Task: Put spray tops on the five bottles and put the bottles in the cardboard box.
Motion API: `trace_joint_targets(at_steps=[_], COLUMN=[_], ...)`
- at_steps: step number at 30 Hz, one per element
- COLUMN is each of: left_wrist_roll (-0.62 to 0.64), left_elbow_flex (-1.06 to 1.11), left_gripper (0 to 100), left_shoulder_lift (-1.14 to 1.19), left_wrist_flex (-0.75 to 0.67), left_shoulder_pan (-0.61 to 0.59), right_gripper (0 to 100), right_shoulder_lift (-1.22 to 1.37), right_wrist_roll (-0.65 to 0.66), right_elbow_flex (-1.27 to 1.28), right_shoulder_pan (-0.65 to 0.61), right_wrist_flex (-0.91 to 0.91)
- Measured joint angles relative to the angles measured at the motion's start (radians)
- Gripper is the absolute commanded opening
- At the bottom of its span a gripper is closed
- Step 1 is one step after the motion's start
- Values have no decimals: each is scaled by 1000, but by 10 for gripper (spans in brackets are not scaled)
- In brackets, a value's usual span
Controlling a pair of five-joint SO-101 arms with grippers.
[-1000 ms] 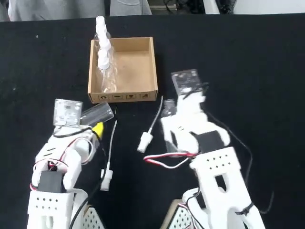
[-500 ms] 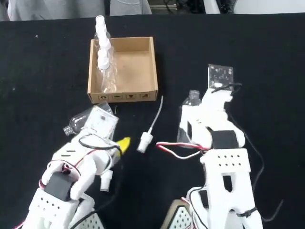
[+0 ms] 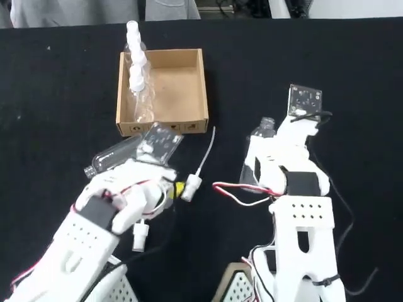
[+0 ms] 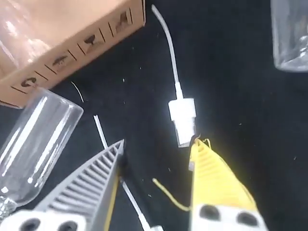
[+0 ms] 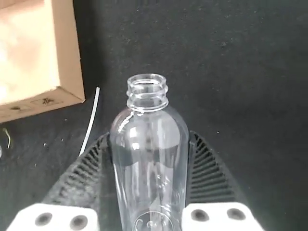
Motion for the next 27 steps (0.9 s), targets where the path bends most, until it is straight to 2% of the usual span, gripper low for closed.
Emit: trace_joint_targets(at_steps=[8,14,27], left_wrist_roll=[49,64,143], left_elbow_flex=[-80,-149,-334], left_gripper=[202,202,202], left_shoulder_lift=[299,486,861], left_wrist_flex=[-118,-176,-213], left_shoulder_pan=[25,87,101], right_gripper=[57,57,57], right_shoulder_lift=[0,0,0], right_wrist_roll=[-15,-15,-15], right_elbow_flex=[0,0,0], right_shoulder_pan=[41,44,44], right_wrist_flex=[-31,-31,-31])
